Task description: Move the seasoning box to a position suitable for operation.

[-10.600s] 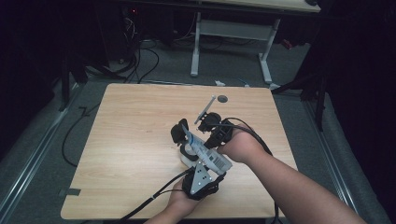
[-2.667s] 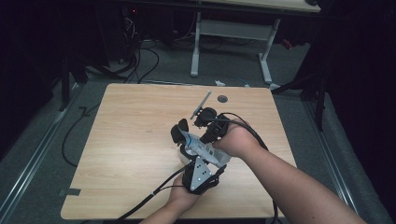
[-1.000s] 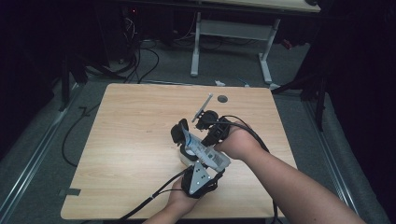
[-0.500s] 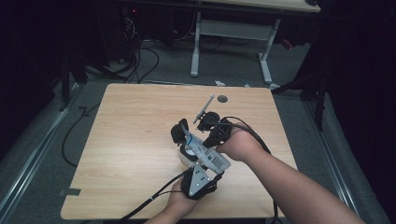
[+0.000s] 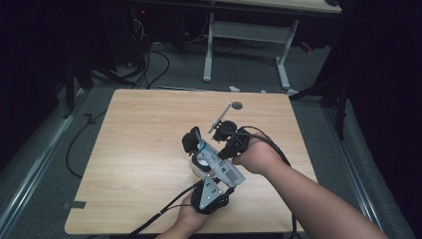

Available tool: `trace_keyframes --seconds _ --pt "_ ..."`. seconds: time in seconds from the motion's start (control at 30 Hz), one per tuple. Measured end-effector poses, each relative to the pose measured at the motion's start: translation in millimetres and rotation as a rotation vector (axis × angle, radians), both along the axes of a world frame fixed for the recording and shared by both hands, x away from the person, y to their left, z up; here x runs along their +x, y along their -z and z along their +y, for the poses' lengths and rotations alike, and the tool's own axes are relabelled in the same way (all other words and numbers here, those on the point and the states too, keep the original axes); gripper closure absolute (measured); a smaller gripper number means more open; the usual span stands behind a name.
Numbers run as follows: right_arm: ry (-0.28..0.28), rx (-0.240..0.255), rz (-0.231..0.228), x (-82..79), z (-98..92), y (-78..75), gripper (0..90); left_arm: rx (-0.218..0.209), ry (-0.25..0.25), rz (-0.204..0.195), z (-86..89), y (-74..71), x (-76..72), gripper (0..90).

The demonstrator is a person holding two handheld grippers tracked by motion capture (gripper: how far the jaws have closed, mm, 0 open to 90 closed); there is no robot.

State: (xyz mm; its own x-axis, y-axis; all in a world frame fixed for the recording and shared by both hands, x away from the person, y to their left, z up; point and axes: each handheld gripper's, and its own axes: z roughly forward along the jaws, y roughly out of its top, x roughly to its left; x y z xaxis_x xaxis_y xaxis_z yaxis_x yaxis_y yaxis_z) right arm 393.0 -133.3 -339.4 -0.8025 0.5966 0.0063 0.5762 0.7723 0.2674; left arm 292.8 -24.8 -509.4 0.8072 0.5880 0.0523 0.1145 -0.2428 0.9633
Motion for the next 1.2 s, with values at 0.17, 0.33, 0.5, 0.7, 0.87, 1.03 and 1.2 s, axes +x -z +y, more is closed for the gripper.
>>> trace_keyframes --seconds 0.17,0.33,0.5,0.7,0.87,1.03,1.2 --pt "0.001 -0.003 -0.001 -0.9 -0.8 0.8 90.0 0.001 -0.003 0.014 1.0 3.1 1.1 55.1" --pt "0.004 0.009 -0.004 -1.0 -3.4 0.1 90.0 0.005 -0.007 0.025 1.9 3.6 3.2 55.1" --pt "0.009 0.011 -0.006 -3.2 -6.6 -1.1 90.0 0.015 -0.012 0.036 2.4 5.0 4.3 54.9" --pt "0.014 0.014 -0.005 -5.2 -7.7 -2.8 90.0 0.011 -0.013 0.04 3.5 5.1 4.3 54.9" --pt "0.011 0.014 -0.011 -5.4 -8.2 -4.4 90.0 0.0 -0.007 0.046 5.9 3.2 3.5 54.6" --pt "0.014 0.019 -0.021 -5.3 -8.2 -6.7 90.0 -0.017 0.004 0.051 8.2 2.4 3.2 50.8" --pt "0.016 0.022 -0.021 -5.4 -8.3 -7.1 90.0 -0.021 0.015 0.066 10.3 3.7 2.4 49.0"
